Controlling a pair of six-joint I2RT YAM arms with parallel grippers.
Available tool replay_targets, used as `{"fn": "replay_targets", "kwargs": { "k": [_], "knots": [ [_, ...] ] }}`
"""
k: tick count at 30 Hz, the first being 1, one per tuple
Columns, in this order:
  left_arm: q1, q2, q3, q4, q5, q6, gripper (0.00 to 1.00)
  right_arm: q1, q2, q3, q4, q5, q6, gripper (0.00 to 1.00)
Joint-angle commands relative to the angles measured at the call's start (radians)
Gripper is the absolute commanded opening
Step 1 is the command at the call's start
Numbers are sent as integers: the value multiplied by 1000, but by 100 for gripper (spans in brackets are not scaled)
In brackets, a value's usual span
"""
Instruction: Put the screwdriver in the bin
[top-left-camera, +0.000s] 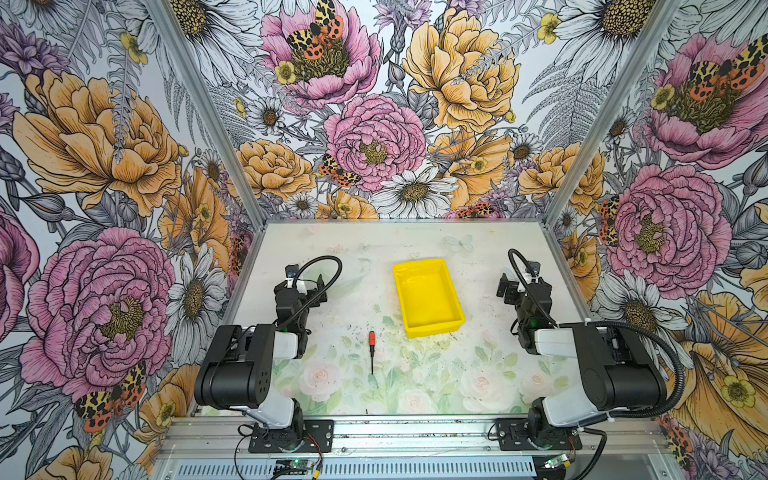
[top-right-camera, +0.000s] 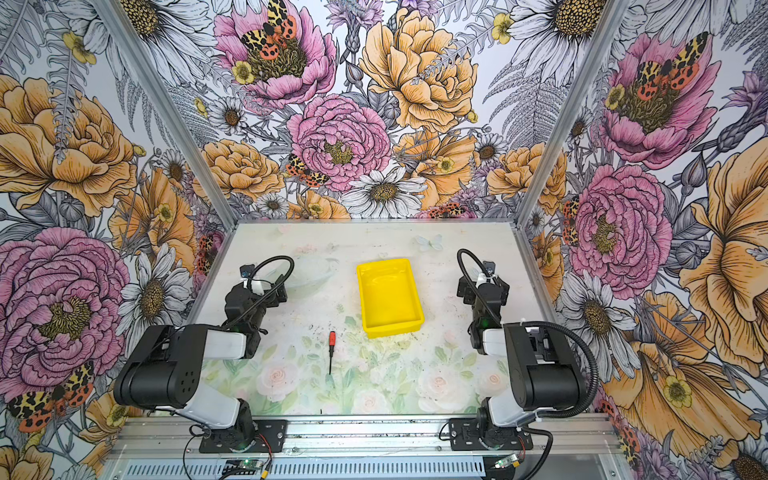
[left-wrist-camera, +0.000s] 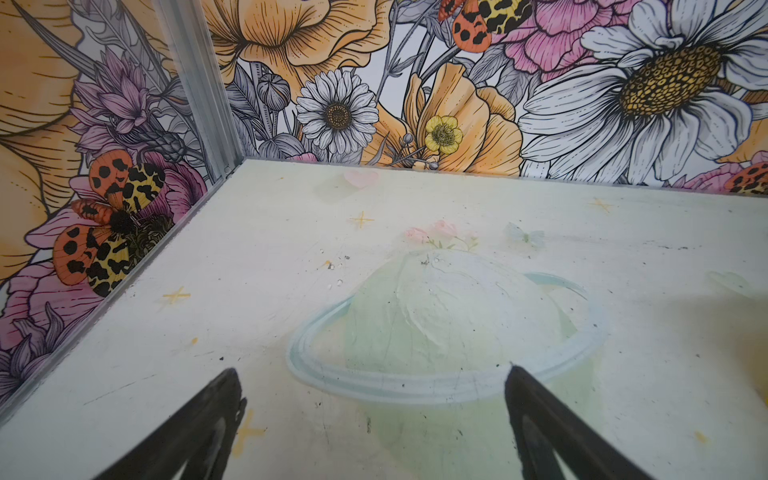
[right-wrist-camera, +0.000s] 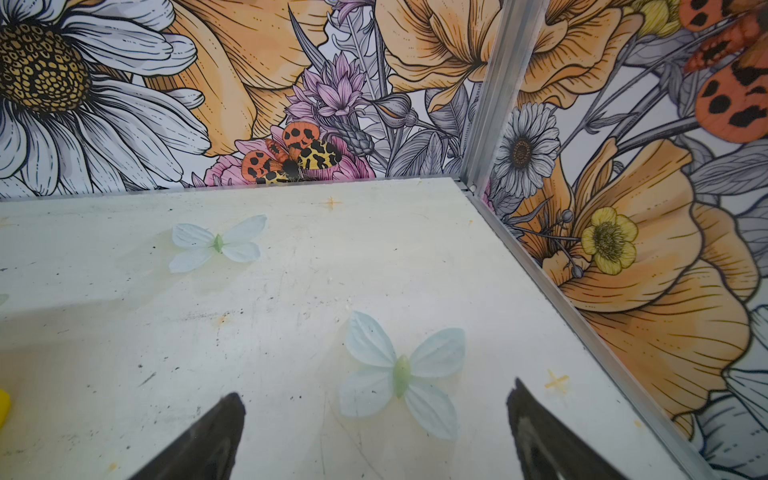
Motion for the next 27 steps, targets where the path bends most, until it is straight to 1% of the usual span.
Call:
{"fn": "replay_targets", "kwargs": {
  "k": [1,18,23,27],
  "knots": [
    [0,1,18,11,-4,8,99,1,11,-7,30,-10,6,99],
    [3,0,18,10,-1,6,99,1,12,-6,29,-11,7,100],
    [24,1,16,14,23,-15,99,1,14,-5,27,-10,6,99],
    [22,-3,10,20,-11,-23,99,1,11,-7,31,-11,7,99]
  ]
}}
